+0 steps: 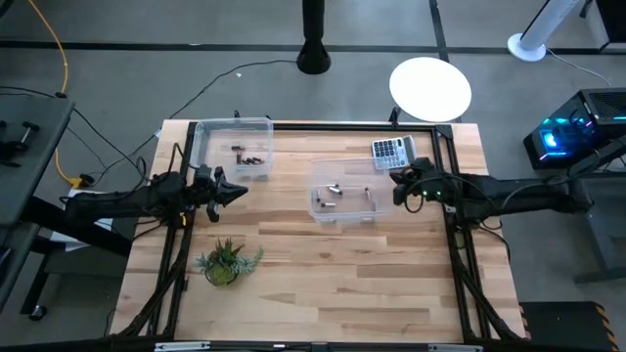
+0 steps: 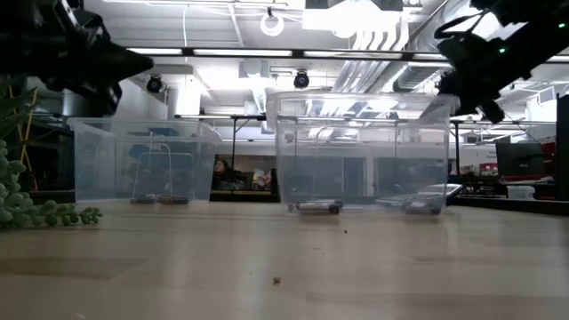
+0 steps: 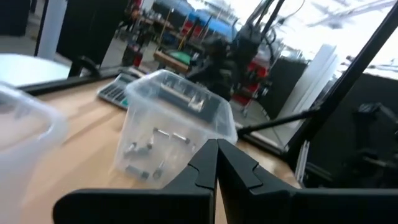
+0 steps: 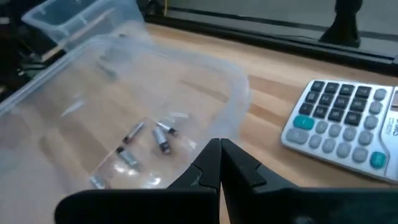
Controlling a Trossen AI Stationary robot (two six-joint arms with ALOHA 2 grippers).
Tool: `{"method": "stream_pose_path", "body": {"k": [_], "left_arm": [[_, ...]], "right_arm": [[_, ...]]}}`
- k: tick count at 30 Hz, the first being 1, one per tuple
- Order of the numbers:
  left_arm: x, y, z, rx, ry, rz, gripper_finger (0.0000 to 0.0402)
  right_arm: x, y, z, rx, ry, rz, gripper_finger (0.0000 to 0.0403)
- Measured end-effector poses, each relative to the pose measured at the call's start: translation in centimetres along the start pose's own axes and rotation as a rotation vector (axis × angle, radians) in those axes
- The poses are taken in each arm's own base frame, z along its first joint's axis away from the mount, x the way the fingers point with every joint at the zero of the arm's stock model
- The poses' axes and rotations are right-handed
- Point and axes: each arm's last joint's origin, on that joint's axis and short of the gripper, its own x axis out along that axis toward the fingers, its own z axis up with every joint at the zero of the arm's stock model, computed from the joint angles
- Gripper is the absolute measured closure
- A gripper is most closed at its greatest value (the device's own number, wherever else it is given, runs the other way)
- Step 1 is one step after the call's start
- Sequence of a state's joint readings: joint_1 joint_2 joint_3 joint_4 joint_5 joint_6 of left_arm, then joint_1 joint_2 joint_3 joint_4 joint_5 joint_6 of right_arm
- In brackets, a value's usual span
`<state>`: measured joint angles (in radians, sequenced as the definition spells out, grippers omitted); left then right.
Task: Sort batteries
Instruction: Adjust the bottom transparent bin
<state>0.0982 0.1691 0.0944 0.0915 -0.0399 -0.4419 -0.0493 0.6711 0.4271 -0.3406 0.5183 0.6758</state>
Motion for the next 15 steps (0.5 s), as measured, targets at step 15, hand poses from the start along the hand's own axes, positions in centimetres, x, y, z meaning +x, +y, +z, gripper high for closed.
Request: {"method": "stream_pose_path", "body": {"k": [15], "left_arm": [[-1.1, 0.9, -1.8, 0.001, 0.064, 0.025, 0.0402]], "right_arm": [[-0.8, -2.5, 1.3, 0.01, 0.024, 0.03, 0.0403]]}}
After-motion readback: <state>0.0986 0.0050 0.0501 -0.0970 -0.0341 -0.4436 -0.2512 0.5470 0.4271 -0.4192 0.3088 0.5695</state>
